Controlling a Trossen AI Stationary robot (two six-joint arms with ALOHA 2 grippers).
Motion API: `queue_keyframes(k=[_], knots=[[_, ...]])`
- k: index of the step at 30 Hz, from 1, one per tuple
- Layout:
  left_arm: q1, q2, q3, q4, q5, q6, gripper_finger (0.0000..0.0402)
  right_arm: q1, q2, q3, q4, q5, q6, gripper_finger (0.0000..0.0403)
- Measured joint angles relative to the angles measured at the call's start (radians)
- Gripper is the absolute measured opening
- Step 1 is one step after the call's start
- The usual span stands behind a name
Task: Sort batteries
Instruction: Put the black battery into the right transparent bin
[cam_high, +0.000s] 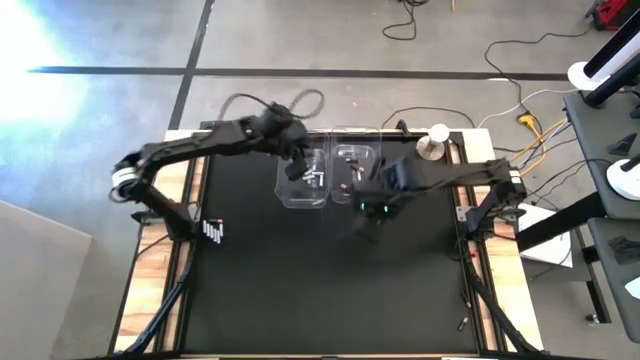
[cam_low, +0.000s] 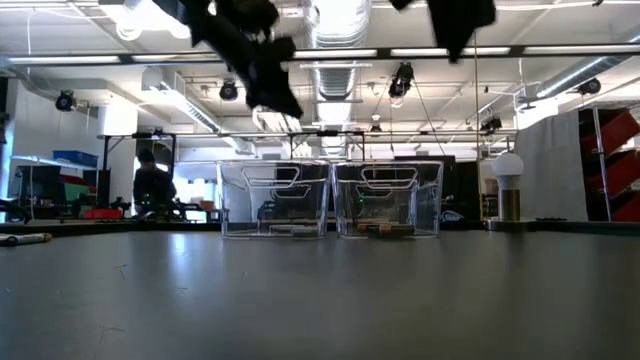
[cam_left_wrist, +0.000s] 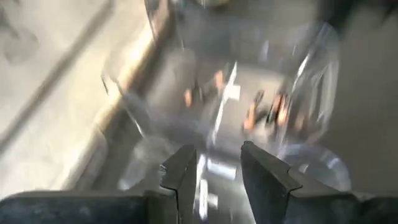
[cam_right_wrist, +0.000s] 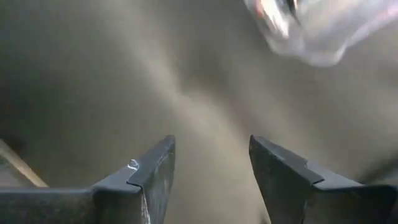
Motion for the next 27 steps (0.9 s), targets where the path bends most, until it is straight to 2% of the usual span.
queue_keyframes(k=[3, 8, 13, 16, 20, 24, 27], knots=[[0.000, -0.103, 0.001, 0.051, 0.009, 0.000, 0.0108, 0.073, -0.026, -0.175, -0.004, -0.005, 0.070, 0.0199], [0.000, -0.234, 0.001, 0.091, 0.022, 0.011, 0.0108, 0.212, -0.026, -0.435, 0.133, -0.045, 0.096, 0.0199], [0.000, -0.316, 0.001, 0.076, 0.021, 0.004, 0.0108, 0.316, 0.004, -0.640, 0.260, -0.255, 0.240, 0.0199], [0.000, -0.347, -0.007, 0.076, 0.021, 0.002, 0.0108, 0.386, 0.023, -0.742, 0.326, -0.402, 0.257, 0.0199], [0.000, -0.365, -0.034, 0.071, 0.020, 0.000, 0.0108, 0.483, 0.035, -0.855, 0.362, -0.527, 0.293, 0.0203], [0.000, -0.370, -0.072, 0.071, 0.019, -0.025, 0.0108, 0.554, 0.035, -0.936, 0.413, -0.662, 0.338, 0.0232], [0.000, -0.370, -0.096, 0.070, 0.019, -0.040, 0.0108, 0.586, 0.035, -0.965, 0.443, -0.706, 0.364, 0.0271]])
